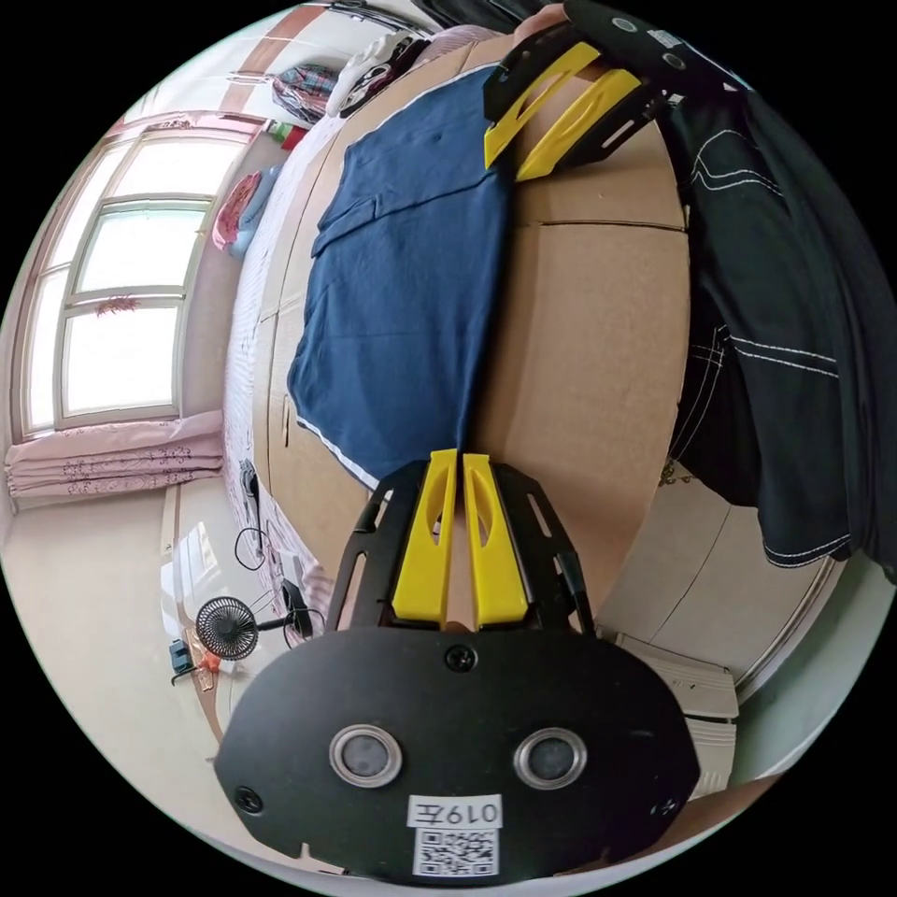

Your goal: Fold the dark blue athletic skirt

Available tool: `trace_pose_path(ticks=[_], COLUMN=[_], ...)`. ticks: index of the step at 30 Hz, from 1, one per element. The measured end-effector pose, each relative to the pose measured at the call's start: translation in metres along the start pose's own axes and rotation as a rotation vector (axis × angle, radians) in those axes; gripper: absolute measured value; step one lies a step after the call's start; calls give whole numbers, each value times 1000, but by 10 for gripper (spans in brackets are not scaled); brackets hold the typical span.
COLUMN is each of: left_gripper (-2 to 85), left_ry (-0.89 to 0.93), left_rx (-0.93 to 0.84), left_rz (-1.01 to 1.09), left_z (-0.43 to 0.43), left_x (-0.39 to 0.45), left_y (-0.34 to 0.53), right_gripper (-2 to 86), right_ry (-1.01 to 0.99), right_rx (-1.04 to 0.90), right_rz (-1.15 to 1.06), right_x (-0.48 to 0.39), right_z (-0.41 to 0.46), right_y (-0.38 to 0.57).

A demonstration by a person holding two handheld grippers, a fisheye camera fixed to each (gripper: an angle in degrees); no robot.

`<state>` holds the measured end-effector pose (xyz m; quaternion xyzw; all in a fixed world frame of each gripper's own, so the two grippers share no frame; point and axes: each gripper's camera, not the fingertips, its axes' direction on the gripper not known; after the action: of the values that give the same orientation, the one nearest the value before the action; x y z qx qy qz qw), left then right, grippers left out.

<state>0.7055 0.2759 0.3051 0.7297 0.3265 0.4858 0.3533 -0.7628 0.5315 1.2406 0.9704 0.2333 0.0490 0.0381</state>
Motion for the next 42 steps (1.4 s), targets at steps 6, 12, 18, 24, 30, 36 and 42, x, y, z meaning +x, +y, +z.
trace_pose_path(ticks=[6, 12, 18, 24, 30, 36, 42], left_gripper=[9, 8, 10, 13, 10, 12, 11], left_ry=[152, 215, 113, 118, 118, 120, 156], left_rx=[135, 428, 547, 479, 454, 447, 458], left_rz=[-75, -94, 74, 184, 193, 169, 167], left_z=[-6, -21, -8, 28, 45, 61, 74], left_x=[-20, -29, 12, 26, 24, 19, 5], left_y=[11, -52, -163, -216, -237, -258, -279], right_gripper=[62, 63, 66, 87, 79, 74, 18], right_ry=[-195, -124, -74, -35, 23, 64, 99], right_rx=[44, -58, -201, -295, -329, -370, -386], right_rz=[145, 288, 318, 222, 82, -6, -94], right_x=[15, 9, -19, -52, -90, -122, -164], right_z=[-9, -7, 10, 31, 53, 75, 100], right_y=[70, 128, 178, 221, 249, 292, 340])
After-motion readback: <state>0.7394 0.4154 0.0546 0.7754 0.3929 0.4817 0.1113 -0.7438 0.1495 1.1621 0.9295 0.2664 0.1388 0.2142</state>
